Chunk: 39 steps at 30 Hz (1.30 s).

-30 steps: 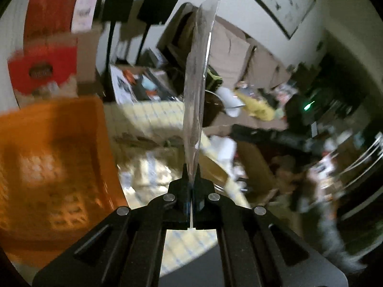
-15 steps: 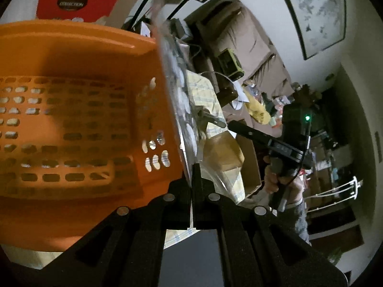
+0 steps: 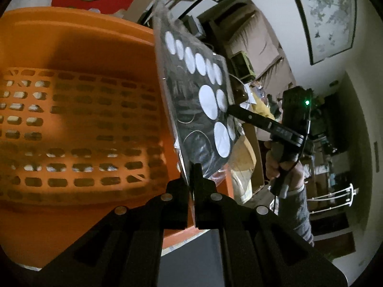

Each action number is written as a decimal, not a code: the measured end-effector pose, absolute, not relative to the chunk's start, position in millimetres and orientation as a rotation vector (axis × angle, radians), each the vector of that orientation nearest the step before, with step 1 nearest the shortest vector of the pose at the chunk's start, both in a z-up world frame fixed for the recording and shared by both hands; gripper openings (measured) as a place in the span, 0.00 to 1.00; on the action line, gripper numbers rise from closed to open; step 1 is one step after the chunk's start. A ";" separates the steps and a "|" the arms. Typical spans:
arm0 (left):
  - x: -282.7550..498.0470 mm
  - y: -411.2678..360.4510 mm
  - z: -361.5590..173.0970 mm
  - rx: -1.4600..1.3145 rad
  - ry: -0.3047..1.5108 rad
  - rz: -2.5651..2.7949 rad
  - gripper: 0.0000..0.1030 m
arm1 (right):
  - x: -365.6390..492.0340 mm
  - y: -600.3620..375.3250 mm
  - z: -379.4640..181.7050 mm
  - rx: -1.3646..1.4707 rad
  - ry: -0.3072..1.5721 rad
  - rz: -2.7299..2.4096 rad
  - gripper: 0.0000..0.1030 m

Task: Organize objects
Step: 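Carry the sticker sheet bag over the orange basket with the left gripper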

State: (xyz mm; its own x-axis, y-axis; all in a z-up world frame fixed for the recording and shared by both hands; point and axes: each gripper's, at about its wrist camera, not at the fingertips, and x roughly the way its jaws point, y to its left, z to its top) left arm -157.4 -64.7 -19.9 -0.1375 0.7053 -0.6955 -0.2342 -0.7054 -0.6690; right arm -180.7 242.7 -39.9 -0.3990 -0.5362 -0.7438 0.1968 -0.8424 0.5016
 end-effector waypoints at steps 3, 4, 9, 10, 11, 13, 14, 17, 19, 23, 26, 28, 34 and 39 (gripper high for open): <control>-161.6 -66.8 -22.7 -1.517 -0.539 1.910 0.04 | -177.7 241.3 -40.3 1.366 -0.499 -2.195 0.43; -164.1 -67.2 -24.0 -1.519 -0.540 1.910 0.04 | -175.9 238.3 -39.7 1.371 -0.474 -2.191 0.39; -169.4 -73.1 -22.1 -1.518 -0.543 1.943 0.04 | -168.0 227.7 -26.3 1.362 -0.428 -2.206 0.26; -169.1 -75.7 -20.4 -1.518 -0.544 1.956 0.04 | -166.6 224.9 -22.1 1.355 -0.421 -2.204 0.24; -169.1 -79.0 -18.8 -1.516 -0.546 1.967 0.04 | -165.0 221.5 -17.5 1.350 -0.412 -2.200 0.22; -169.5 -87.1 -14.7 -1.510 -0.558 1.983 0.03 | -161.7 213.0 -8.7 1.336 -0.399 -2.186 0.16; -169.4 -91.3 -13.6 -1.509 -0.563 1.986 0.03 | -160.8 208.7 -6.3 1.331 -0.395 -2.178 0.16; -172.0 -104.1 -8.5 -1.509 -0.564 2.009 0.03 | -157.9 184.5 4.3 1.320 -0.334 -2.167 0.16; -173.5 -111.0 -6.0 -1.513 -0.559 2.021 0.03 | -157.0 167.6 7.9 1.314 -0.297 -2.156 0.15; -179.4 -129.4 -7.8 -1.559 -0.522 2.066 0.03 | -158.0 134.0 6.5 1.327 -0.236 -2.133 0.15; -185.5 -146.4 -15.8 -1.606 -0.518 2.093 0.03 | -159.4 115.1 -0.5 1.346 -0.188 -2.126 0.15; -187.8 -157.5 -22.0 -1.631 -0.520 2.103 0.03 | -159.1 102.7 -4.7 1.361 -0.153 -2.123 0.15; -191.5 -172.4 -45.4 -1.697 -0.510 2.140 0.03 | -160.6 78.4 -16.9 1.400 -0.036 -2.158 0.18; -192.9 -179.9 -59.8 -1.746 -0.471 2.183 0.03 | -161.8 80.1 -13.4 1.395 -0.018 -2.201 0.24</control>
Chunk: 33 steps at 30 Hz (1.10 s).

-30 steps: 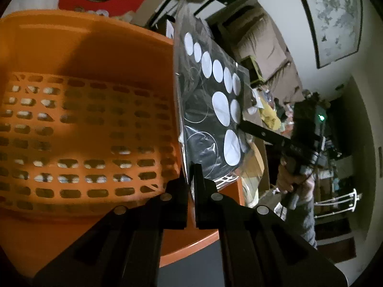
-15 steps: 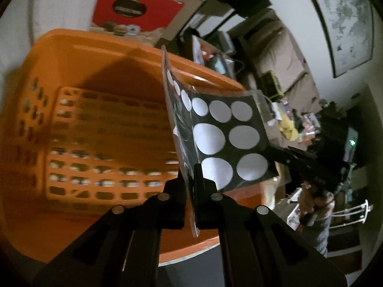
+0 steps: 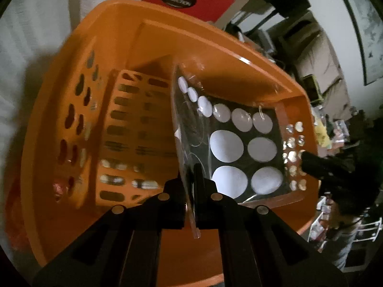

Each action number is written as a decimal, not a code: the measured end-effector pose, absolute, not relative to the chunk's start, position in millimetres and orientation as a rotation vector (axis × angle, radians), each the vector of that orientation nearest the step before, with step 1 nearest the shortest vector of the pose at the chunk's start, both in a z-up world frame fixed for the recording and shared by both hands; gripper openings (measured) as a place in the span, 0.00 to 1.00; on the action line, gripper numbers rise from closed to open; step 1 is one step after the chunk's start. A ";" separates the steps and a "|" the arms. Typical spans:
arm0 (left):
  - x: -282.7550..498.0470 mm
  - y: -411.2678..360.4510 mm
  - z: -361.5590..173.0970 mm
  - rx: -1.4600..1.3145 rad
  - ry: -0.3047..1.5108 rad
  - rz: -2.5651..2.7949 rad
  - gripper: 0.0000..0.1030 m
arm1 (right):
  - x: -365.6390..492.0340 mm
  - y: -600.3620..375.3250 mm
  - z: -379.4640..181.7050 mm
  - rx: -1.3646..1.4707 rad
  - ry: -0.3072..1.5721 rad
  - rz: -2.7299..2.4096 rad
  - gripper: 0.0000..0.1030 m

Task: Organize objects
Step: 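Carry the sticker sheet bag over the orange basket with the left gripper, then open the left gripper to drop the sticker sheet into the basket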

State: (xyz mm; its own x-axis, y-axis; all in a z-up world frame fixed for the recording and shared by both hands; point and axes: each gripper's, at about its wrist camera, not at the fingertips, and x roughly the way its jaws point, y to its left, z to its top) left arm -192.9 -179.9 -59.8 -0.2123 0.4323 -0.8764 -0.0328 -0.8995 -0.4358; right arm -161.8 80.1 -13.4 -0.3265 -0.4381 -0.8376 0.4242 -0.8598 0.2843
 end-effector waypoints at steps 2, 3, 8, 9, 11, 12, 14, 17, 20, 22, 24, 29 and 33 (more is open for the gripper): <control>-192.0 -177.9 -63.3 -1.762 -0.468 2.177 0.03 | -160.5 86.1 -7.3 1.380 -0.041 -2.217 0.25; -191.4 -176.2 -66.1 -1.773 -0.457 2.173 0.03 | -160.4 90.5 -4.2 1.372 -0.059 -2.223 0.26; -187.7 -163.9 -76.3 -1.803 -0.413 2.159 0.05 | -155.1 103.2 8.6 1.343 -0.113 -2.240 0.29; -186.7 -161.4 -77.7 -1.808 -0.406 2.152 0.05 | -152.4 105.3 10.2 1.338 -0.117 -2.243 0.29; -186.0 -154.9 -78.0 -1.814 -0.383 2.147 0.05 | -147.6 109.0 13.9 1.328 -0.113 -2.256 0.32; -185.2 -152.9 -77.9 -1.816 -0.364 2.156 0.05 | -145.8 110.0 15.2 1.324 -0.114 -2.259 0.32; -184.1 -152.7 -78.1 -1.826 -0.337 2.177 0.13 | -140.1 112.9 18.7 1.311 -0.120 -2.264 0.32; -182.6 -152.4 -74.9 -1.847 -0.300 2.207 0.41 | -131.2 116.3 25.1 1.286 -0.125 -2.275 0.35; -177.8 -152.1 -66.4 -1.848 -0.246 2.262 0.58 | -127.3 118.8 29.2 1.280 -0.114 -2.293 0.40; -174.6 -152.4 -59.0 -1.825 -0.225 2.295 0.58 | -125.4 120.0 29.2 1.282 -0.108 -2.300 0.40; -172.8 -152.0 -55.2 -1.807 -0.213 2.304 0.58 | -124.2 122.0 28.7 1.282 -0.116 -2.296 0.40; -171.8 -151.9 -51.9 -1.819 -0.197 2.327 0.58 | -118.2 126.5 28.6 1.281 -0.119 -2.298 0.40; -171.3 -154.2 -47.2 -1.821 -0.219 2.350 0.58 | -113.4 134.9 28.2 1.293 -0.107 -2.333 0.41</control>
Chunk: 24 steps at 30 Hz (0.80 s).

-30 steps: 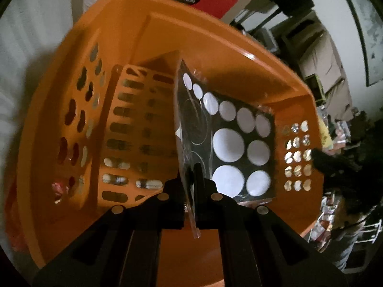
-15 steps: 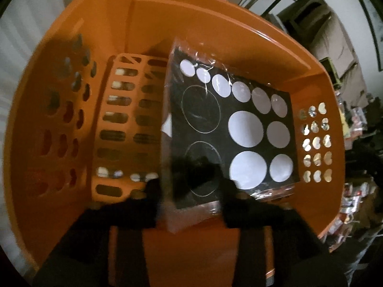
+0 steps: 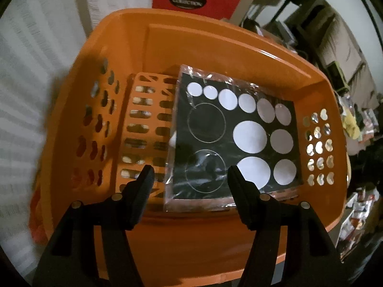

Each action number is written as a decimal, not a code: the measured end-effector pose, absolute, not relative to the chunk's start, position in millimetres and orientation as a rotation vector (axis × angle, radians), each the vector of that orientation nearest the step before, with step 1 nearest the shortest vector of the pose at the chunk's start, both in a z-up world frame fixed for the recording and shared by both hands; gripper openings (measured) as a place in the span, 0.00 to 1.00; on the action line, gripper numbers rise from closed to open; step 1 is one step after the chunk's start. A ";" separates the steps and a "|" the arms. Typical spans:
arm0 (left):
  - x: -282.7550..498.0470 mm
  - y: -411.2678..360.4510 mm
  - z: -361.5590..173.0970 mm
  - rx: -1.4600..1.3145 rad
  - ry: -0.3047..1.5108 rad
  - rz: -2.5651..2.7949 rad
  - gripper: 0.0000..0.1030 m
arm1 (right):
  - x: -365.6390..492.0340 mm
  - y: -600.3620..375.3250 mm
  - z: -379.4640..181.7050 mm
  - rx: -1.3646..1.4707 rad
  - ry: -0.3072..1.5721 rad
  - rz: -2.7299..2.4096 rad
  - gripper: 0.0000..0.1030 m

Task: Organize objects
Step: 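Open the left gripper to drop the sticker sheet into the basket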

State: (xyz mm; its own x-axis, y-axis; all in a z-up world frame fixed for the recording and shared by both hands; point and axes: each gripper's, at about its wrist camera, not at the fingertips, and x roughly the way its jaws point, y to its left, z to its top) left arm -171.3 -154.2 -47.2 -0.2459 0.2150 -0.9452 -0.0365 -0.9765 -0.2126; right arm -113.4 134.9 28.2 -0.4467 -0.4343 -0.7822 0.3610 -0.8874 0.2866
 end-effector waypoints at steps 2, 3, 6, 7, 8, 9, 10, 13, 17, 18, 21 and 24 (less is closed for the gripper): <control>-169.0 -150.1 -39.8 -1.785 -0.209 2.377 0.59 | -109.9 143.7 27.6 1.301 -0.095 -2.371 0.47; -164.9 -148.0 -35.3 -1.756 -0.207 2.387 0.61 | -108.5 147.6 27.3 1.303 -0.087 -2.391 0.50; -154.0 -139.3 -19.5 -1.679 -0.188 2.432 0.76 | -103.2 162.7 25.0 1.316 -0.074 -2.446 0.65; -150.2 -134.9 -14.7 -1.662 -0.173 2.446 0.82 | -101.3 168.5 23.8 1.322 -0.076 -2.464 0.70; -147.7 -132.1 -10.7 -1.653 -0.165 2.453 0.84 | -99.3 174.8 22.5 1.328 -0.081 -2.482 0.75; -145.1 -131.0 -6.7 -1.642 -0.162 2.457 0.84 | -97.9 180.3 21.8 1.332 -0.088 -2.494 0.77; -142.1 -128.1 -3.1 -1.631 -0.174 2.453 0.87 | -95.7 187.7 20.6 1.340 -0.101 -2.511 0.79; -135.7 -115.0 1.4 -1.604 -0.181 2.451 0.99 | -92.4 202.9 18.3 1.363 -0.129 -2.533 0.83; -121.5 -90.6 9.8 -1.560 -0.049 2.488 1.00 | -83.8 223.0 17.8 1.384 -0.133 -2.589 0.86; -117.4 -81.9 11.8 -1.547 -0.015 2.485 1.00 | -81.7 228.0 18.0 1.388 -0.136 -2.601 0.87; -104.8 -60.3 19.8 -1.497 0.058 2.486 1.00 | -75.8 246.3 17.9 1.398 -0.155 -2.632 0.87; -92.1 -40.0 27.2 -1.445 0.075 2.456 1.00 | -67.3 264.9 11.9 1.422 -0.203 -2.653 0.87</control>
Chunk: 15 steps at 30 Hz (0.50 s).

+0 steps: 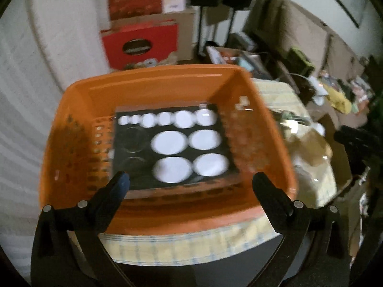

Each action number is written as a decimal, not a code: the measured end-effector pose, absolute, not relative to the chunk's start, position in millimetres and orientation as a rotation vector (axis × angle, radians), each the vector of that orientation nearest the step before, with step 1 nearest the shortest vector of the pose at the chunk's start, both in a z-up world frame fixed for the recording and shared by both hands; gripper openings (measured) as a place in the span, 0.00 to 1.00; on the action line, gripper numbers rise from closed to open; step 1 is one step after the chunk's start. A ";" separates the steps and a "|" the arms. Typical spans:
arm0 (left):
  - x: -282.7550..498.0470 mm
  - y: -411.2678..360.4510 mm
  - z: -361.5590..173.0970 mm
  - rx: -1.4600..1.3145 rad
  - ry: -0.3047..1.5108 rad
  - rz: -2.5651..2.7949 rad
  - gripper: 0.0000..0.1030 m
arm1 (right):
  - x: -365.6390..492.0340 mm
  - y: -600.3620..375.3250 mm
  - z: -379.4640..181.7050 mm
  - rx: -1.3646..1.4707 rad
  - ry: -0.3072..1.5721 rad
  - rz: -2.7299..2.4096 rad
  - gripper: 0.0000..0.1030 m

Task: Organize objects
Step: 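Open the left gripper to drop the sticker sheet into the basket, then grasp the clear plastic box on the table with the right gripper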

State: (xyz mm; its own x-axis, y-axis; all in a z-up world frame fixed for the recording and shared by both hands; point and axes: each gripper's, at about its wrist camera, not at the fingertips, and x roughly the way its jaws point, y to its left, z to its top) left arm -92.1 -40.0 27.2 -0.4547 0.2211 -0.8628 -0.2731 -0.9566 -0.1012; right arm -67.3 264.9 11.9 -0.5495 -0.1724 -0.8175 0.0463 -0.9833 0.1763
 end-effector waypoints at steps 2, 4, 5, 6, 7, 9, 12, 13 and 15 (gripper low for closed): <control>-82.7 -25.0 31.7 -1.406 0.069 2.434 1.00 | -62.4 277.4 6.2 1.441 -0.244 -2.656 0.87; -72.8 -6.7 35.8 -1.368 0.074 2.398 1.00 | -57.1 286.9 0.3 1.459 -0.283 -2.655 0.87; -68.2 3.9 37.2 -1.350 0.090 2.382 1.00 | -55.1 290.9 -1.9 1.464 -0.299 -2.655 0.87; -63.9 14.5 38.5 -1.334 0.110 2.371 1.00 | -53.0 294.8 -4.0 1.467 -0.315 -2.654 0.87; -60.4 22.5 39.9 -1.320 0.126 2.366 1.00 | -50.9 299.3 -6.1 1.470 -0.335 -2.652 0.87; -52.5 44.0 41.7 -1.284 0.168 2.348 1.00 | -47.3 307.3 -9.6 1.476 -0.374 -2.649 0.87; -43.8 69.6 40.6 -1.251 0.200 2.313 1.00 | -42.1 318.2 -14.6 1.473 -0.435 -2.640 0.87; -40.8 78.6 38.8 -1.246 0.206 2.297 1.00 | -40.7 321.3 -16.2 1.470 -0.457 -2.633 0.87; -36.1 95.3 33.0 -1.242 0.211 2.270 1.00 | -38.2 326.0 -19.4 1.460 -0.490 -2.618 0.87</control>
State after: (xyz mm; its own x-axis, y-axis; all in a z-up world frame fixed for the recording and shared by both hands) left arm -36.1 95.3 33.0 -0.4301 0.3816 -0.8182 -0.5262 -0.8424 -0.1163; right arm -38.2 326.0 -19.4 -0.5338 -0.2441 -0.8096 -0.0654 -0.9427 0.3273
